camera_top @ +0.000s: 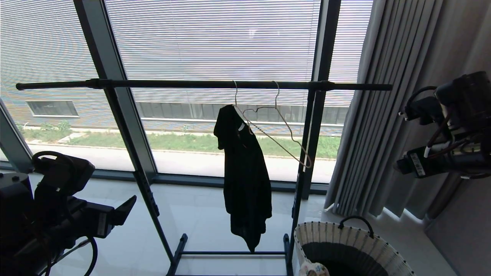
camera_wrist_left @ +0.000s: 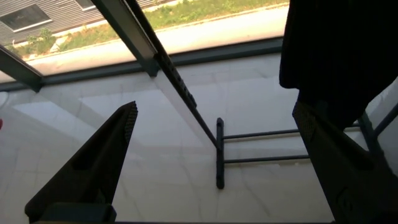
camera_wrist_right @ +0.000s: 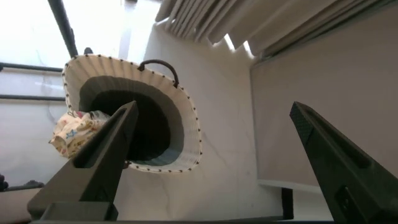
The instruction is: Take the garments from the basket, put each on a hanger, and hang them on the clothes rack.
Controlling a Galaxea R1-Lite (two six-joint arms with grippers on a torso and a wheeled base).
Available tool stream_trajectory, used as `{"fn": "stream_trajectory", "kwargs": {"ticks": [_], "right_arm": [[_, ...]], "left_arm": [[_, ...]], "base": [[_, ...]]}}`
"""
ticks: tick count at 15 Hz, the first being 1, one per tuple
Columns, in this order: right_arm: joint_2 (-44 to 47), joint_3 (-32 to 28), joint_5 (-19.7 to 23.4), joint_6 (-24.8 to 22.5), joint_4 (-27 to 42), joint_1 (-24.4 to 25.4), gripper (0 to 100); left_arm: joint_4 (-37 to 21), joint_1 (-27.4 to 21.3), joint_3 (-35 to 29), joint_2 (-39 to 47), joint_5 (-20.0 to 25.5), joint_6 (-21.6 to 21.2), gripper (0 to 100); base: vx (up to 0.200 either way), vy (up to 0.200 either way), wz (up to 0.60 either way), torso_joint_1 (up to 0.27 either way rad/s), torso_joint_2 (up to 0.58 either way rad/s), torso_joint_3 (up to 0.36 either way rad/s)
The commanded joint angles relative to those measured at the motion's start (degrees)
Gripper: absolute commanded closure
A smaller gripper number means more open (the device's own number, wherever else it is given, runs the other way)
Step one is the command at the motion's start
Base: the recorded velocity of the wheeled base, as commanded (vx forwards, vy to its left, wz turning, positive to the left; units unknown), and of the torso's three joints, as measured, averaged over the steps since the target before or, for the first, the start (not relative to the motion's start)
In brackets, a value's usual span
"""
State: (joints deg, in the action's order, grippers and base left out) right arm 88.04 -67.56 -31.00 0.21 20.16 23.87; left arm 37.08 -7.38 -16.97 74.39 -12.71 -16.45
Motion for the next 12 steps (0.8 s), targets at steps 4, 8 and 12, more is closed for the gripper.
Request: {"fn": "stream_trajectory", "kwargs": {"ticks": [4, 8, 12], "right_arm": [[-2.6, 9.0, 0.0, -0.2, -5.5, 0.1, 0], [-4.6, 14.7, 0.0, -0.3, -7.9, 0.1, 0], [-5.9, 16.7, -0.1, -0.5, -8.9, 0.7, 0]], "left_arm": [[-0.1, 0.6, 0.3, 0.2, -0.1, 0.0, 0], [-0.1, 1.2, 0.2, 0.2, -0.1, 0.0, 0], [-0.1, 1.2, 0.2, 0.4, -0.1, 0.0, 0]], "base": [[0.000, 0.000, 0.00, -0.151, 0.36, 0.196], [0.000, 0.000, 0.00, -0.221, 0.50, 0.277], [0.000, 0.000, 0.00, -0.209, 0.50, 0.287]]}}
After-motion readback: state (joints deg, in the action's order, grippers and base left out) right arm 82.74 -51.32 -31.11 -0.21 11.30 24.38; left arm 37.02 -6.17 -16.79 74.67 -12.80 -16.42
